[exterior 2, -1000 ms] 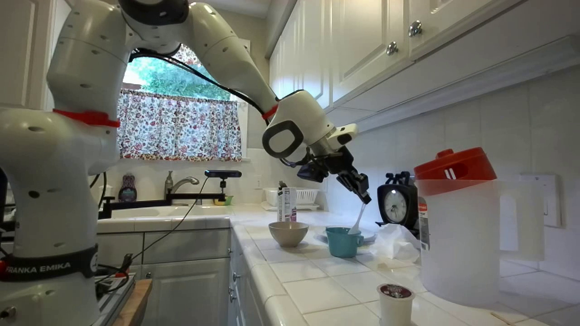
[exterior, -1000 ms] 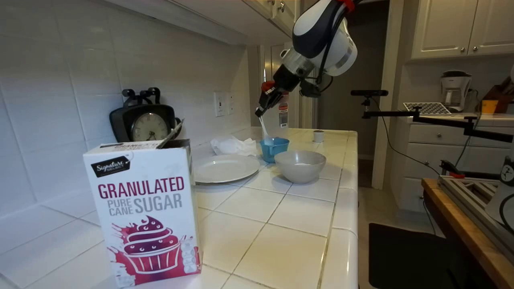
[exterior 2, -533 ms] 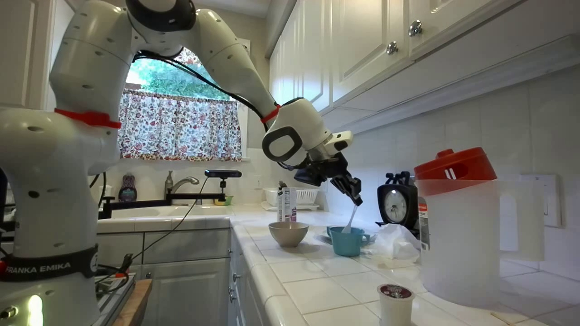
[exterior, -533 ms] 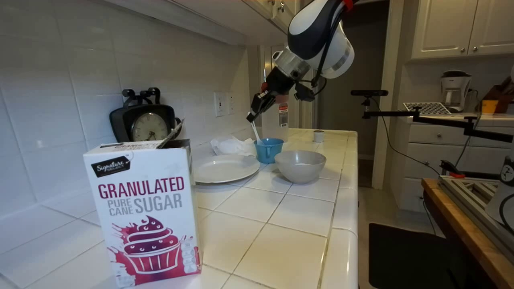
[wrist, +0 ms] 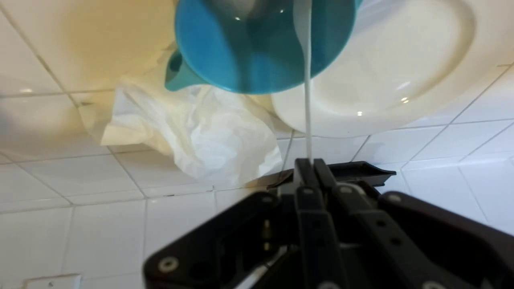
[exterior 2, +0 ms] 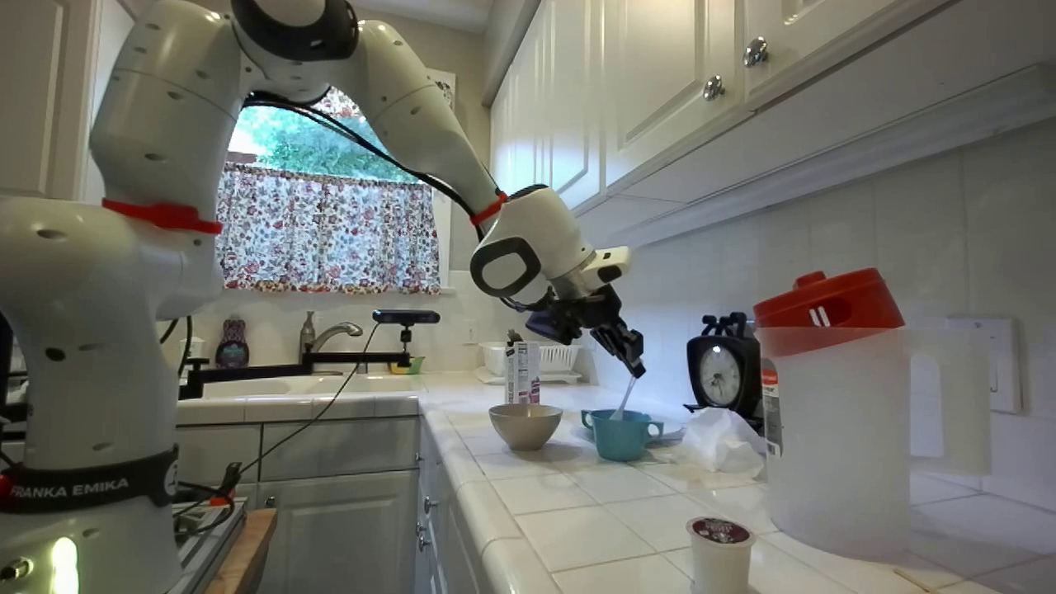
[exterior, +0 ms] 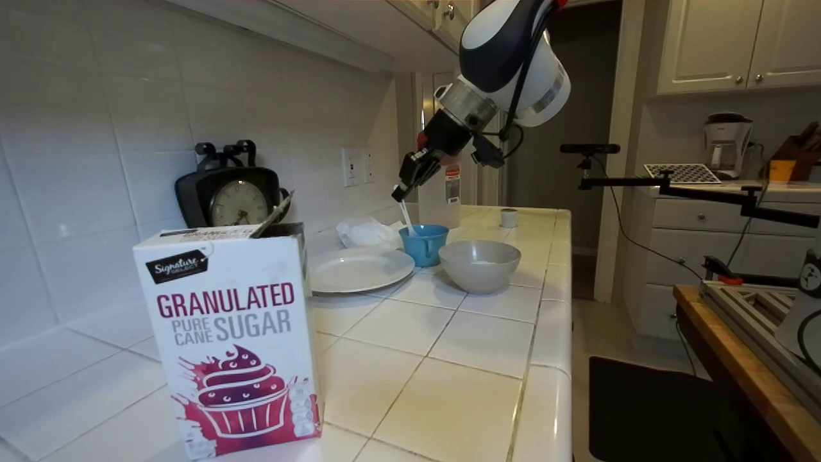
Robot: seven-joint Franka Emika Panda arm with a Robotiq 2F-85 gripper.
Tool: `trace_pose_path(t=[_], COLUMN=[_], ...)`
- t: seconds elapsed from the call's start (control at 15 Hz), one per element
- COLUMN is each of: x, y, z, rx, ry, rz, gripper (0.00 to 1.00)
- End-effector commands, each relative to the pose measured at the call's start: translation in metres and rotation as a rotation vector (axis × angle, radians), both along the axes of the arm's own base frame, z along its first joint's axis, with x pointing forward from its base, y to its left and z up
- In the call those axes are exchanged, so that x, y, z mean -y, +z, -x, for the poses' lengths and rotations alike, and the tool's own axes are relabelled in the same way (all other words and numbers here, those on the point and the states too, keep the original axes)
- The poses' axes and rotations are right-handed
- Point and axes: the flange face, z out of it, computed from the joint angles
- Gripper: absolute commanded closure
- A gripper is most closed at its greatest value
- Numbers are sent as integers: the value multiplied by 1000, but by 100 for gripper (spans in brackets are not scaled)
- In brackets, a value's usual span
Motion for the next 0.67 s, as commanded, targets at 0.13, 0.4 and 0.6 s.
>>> trace_pose_path(t=[0.13, 0.4, 0.6], x=[36, 60, 61], y=[-4, -3, -5], z=[13, 12, 9], rx=[-7, -5, -5], ry=[-51, -84, -86], rz=[16, 17, 10], gripper=[99, 99, 99])
